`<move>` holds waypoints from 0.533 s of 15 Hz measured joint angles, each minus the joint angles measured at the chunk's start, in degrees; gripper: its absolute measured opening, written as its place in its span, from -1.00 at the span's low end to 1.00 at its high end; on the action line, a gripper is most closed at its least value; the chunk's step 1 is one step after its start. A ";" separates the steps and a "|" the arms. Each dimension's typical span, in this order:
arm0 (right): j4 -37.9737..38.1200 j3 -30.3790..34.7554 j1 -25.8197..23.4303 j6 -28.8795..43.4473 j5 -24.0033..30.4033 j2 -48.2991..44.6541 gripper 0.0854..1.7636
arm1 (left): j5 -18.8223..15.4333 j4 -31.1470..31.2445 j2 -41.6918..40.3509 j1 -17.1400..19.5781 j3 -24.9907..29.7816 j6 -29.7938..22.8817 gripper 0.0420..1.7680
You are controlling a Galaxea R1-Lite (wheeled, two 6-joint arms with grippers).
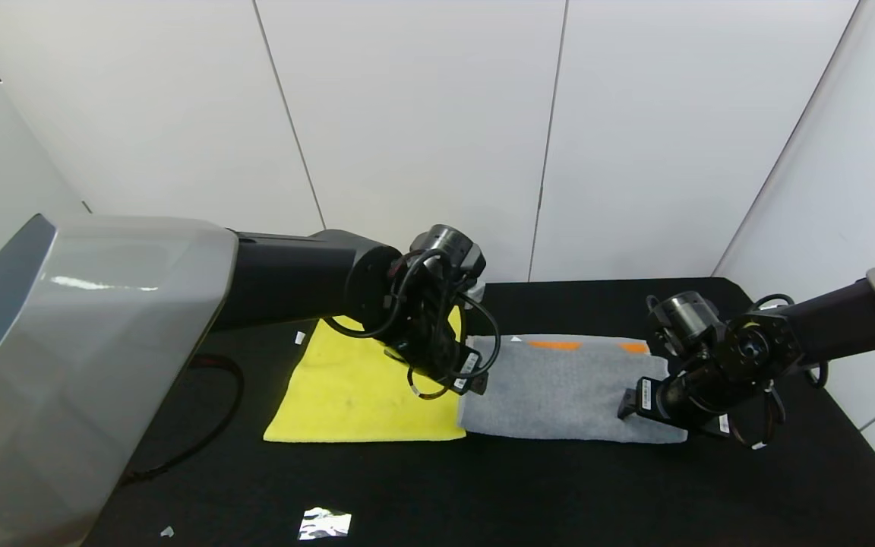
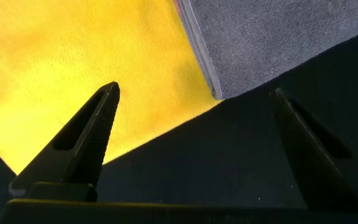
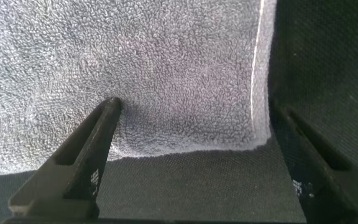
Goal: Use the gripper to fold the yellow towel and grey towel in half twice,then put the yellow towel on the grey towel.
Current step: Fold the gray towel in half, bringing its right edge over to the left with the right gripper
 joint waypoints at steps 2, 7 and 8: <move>0.00 -0.28 0.09 0.00 -0.33 0.39 0.92 | 0.01 -0.04 -0.02 0.00 0.26 0.01 0.93; 0.02 -0.41 0.66 -0.11 -0.98 0.37 0.22 | 0.04 -0.04 -0.16 -0.01 0.43 0.04 0.94; 0.06 -0.41 0.69 -0.12 -0.98 0.26 0.07 | 0.01 -0.01 -0.24 -0.01 0.43 0.04 0.94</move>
